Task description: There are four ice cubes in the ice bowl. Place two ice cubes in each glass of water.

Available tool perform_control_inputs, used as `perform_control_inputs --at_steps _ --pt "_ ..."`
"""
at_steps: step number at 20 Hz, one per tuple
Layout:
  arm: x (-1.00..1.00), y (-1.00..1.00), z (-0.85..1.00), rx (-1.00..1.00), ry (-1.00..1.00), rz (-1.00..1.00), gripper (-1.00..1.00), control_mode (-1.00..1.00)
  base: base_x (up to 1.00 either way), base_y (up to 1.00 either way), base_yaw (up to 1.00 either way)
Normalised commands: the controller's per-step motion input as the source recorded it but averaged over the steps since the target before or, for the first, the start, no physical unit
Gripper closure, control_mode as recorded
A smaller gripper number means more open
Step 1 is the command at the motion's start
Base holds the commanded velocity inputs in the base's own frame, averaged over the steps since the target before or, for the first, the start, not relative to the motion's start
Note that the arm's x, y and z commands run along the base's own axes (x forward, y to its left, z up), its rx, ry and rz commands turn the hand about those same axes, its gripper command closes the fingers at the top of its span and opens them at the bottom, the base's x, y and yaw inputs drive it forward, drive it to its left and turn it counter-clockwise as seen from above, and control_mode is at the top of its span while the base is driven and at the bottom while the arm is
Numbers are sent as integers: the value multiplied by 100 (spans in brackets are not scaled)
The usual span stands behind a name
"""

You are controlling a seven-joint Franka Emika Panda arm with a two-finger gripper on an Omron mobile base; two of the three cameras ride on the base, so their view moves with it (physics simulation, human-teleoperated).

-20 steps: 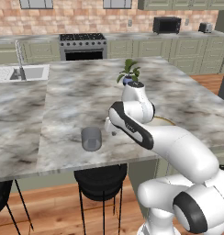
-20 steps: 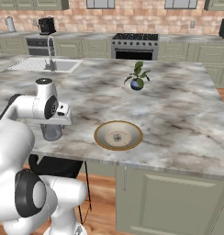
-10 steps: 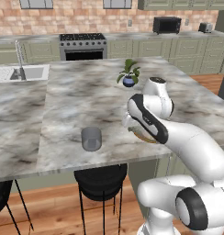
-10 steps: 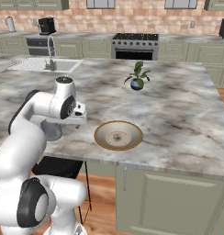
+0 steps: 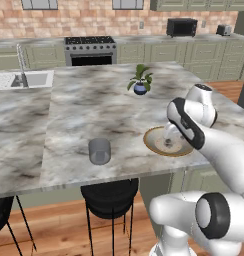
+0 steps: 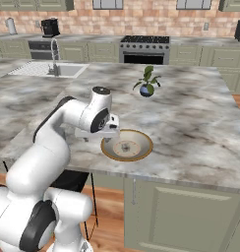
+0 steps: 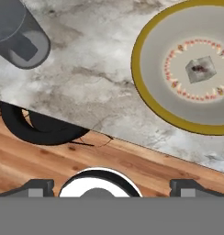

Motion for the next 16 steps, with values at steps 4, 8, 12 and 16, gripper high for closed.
perform_control_inputs --at_steps 4,8,12,16 --pt "0 -51 0 -3 10 11 -100 -100 0 0 0" --pt "0 -27 -6 -1 9 10 -100 -100 0 0 0" --pt "4 -20 -14 0 5 6 -100 -100 0 0 0" --pt "14 -10 -26 -3 0 3 -100 -100 0 0 0"
